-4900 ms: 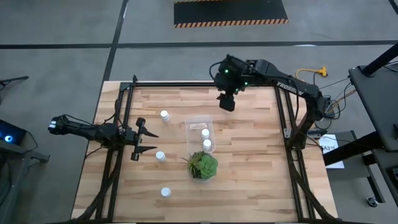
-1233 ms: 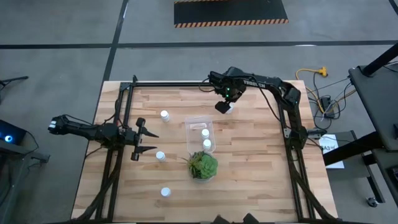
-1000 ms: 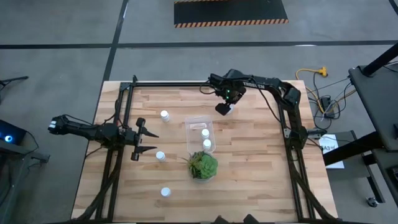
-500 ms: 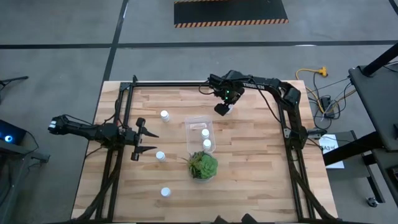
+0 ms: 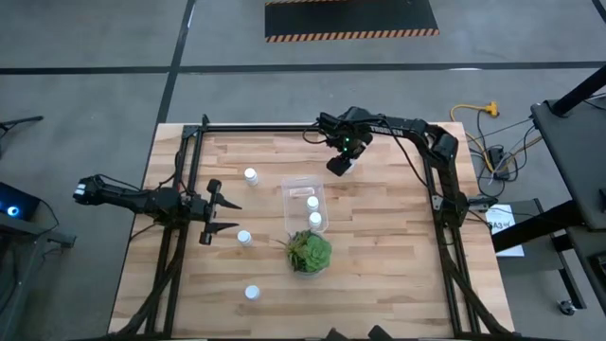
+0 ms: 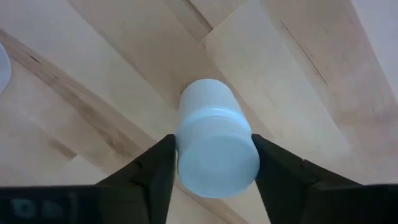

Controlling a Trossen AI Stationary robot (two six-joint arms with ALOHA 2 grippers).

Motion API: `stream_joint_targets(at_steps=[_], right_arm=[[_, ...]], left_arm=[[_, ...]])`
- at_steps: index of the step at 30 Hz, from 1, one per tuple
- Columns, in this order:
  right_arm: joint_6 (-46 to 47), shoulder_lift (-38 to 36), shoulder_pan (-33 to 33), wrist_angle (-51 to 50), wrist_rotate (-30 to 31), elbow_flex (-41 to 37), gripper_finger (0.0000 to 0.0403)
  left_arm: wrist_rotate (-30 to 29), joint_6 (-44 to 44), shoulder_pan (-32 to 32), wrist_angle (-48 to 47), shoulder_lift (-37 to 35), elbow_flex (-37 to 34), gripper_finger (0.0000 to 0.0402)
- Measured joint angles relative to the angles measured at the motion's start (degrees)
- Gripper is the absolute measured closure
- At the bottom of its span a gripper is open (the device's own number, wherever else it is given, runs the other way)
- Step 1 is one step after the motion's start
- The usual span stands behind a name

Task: Pick and place pill bottles into a basket
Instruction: Put the white pill bottle into the transparent bin

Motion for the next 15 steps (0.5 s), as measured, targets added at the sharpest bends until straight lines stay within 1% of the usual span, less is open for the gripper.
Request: stream_joint_targets(at_steps=[3, 10, 15], right_arm=[[-0.8, -0.2, 0.0, -0.1, 0.0, 0.1, 0.0256], [-2.1, -0.2, 0.0, -0.8, 0.0, 0.1, 0.0256], [-3.3, -0.7, 0.0, -2.7, 0.0, 1.7, 0.0256]], left_arm=[[0.0, 0.0, 0.0, 0.0, 0.0, 0.0, 0.0198], [0.0, 0.0, 0.0, 0.0, 0.0, 0.0, 0.0198], [0.0, 0.0, 0.0, 0.0, 0.0, 0.0, 0.0198]])
